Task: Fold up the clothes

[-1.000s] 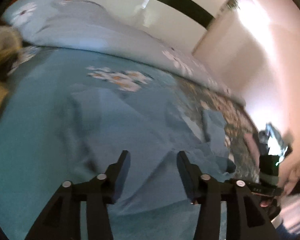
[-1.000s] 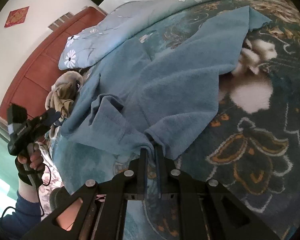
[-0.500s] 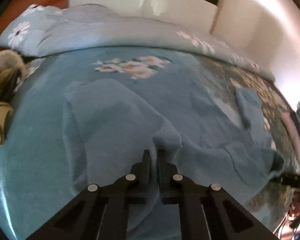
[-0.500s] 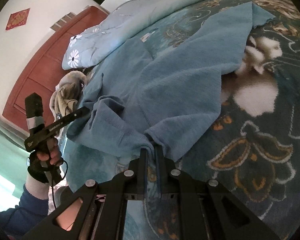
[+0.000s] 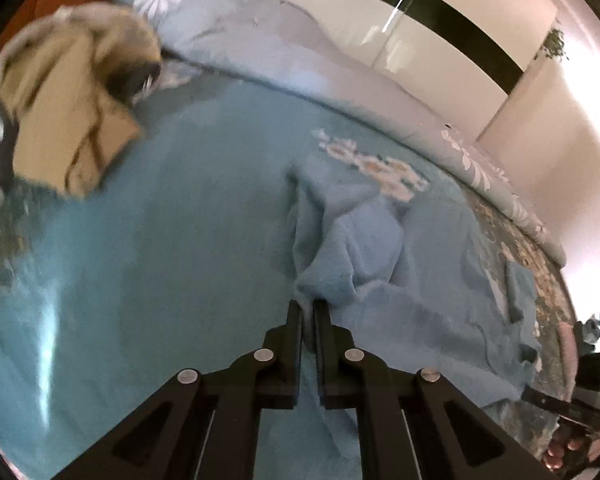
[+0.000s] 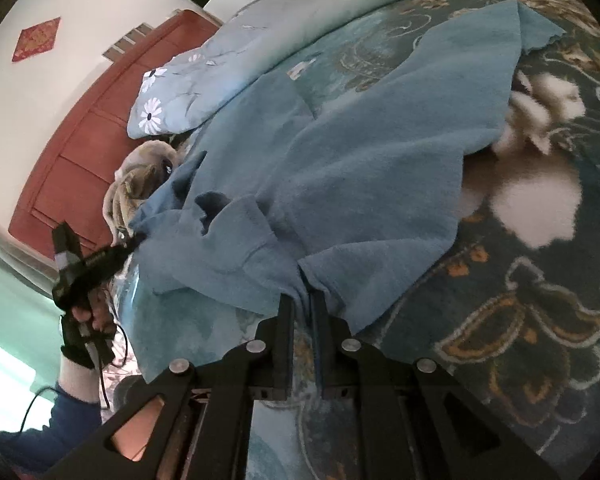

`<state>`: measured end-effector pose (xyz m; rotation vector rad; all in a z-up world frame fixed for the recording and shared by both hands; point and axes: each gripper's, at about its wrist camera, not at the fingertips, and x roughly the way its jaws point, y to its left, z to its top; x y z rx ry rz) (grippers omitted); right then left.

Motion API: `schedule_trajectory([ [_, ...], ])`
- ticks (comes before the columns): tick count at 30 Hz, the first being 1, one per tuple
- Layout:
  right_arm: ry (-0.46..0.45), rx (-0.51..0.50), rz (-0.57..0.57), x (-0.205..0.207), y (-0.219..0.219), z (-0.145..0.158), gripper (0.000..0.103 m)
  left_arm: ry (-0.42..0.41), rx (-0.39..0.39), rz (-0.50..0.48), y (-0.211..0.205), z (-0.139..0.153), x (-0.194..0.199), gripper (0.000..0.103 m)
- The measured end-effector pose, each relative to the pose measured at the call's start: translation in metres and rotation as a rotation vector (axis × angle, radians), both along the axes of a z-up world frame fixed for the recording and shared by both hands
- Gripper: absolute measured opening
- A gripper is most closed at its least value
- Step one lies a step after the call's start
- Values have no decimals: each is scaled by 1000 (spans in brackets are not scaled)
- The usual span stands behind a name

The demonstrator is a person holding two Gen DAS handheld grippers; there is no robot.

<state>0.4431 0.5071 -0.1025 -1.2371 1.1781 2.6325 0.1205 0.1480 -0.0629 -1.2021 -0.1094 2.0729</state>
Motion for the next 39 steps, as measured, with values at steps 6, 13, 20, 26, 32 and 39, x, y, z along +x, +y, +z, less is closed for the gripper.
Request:
schedule_trajectory([
  [6,-5,20,-4,1,2,6,8,27,38,-64,-11,13,10,11],
  [13,-14,26,-12,-4,-1,7,8,219,-16,-272,15,68,32,50],
  [20,-21,40,-12,-6,-3,12,8,260,-228,-677,105,50,46,59],
  [26,-38,85,20,-7,-5,18,8,195,-383,-806,132,17,33,59],
  [32,-62,142,84,-16,-9,18,8,166,-357,-866,123,16,34,59],
  [39,-55,174,155,-26,-11,21,22,88,-316,-805,130,8,12,59],
])
